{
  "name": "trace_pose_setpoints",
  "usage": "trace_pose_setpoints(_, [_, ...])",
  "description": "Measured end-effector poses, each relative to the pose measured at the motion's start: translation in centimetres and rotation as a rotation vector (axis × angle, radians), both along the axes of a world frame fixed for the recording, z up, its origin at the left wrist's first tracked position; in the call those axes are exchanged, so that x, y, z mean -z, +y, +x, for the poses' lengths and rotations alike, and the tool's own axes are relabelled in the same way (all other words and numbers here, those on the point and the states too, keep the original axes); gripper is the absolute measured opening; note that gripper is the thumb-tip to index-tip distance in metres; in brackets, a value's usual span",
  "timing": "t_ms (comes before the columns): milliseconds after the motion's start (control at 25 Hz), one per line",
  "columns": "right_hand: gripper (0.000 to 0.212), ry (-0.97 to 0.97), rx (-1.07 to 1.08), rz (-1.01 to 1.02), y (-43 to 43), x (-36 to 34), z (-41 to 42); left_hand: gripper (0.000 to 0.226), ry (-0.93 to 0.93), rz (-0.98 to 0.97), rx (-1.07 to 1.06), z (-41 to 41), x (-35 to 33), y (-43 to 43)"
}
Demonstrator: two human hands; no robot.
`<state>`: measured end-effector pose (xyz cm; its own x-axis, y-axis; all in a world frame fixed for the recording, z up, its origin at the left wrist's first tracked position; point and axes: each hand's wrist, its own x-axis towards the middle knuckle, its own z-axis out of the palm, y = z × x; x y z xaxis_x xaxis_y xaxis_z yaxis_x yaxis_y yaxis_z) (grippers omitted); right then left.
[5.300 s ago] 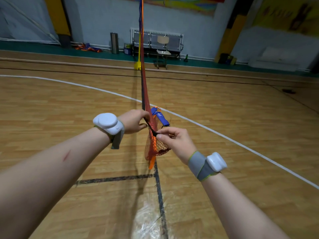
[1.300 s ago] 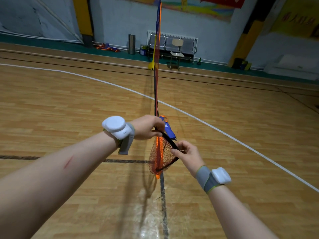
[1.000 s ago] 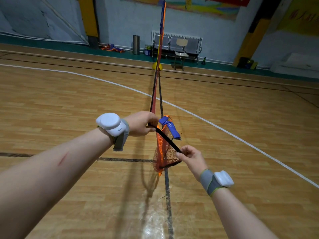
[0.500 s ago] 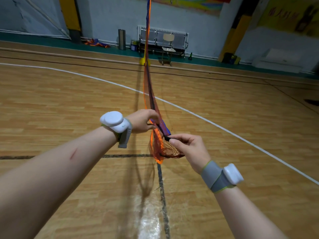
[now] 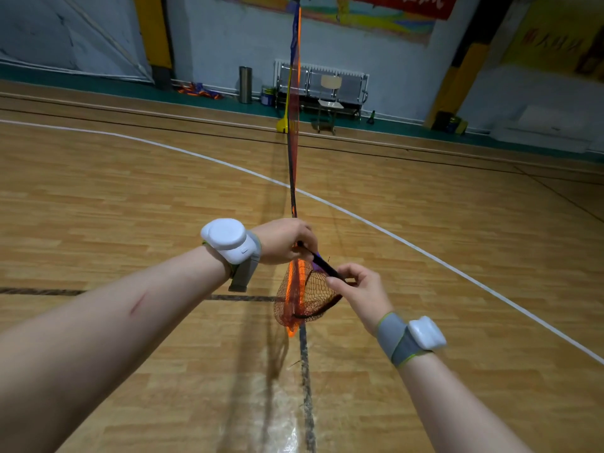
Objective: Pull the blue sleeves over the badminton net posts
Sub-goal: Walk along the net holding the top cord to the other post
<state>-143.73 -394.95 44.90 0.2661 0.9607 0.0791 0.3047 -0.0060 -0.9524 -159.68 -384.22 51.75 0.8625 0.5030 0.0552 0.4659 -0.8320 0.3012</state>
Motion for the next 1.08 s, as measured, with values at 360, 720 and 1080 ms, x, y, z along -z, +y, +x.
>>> trace_pose_setpoints(360, [0.016,0.038,-0.030,-0.113,-0.7,3.9,1.9,0.017,-0.046,0.042,-0.124,-0.9,-1.3,-0.6])
trace_pose_setpoints(720, [0.020,0.115,-0.071,0.057,-5.1,-0.1,2.6,0.018,0.016,0.053,-0.193,0.7,1.1,-2.3])
trace_pose_setpoints(1080, [0.018,0.087,-0.096,0.125,-9.1,-1.0,3.5,0.025,-0.128,0.046,-0.038,4.3,2.0,-9.4])
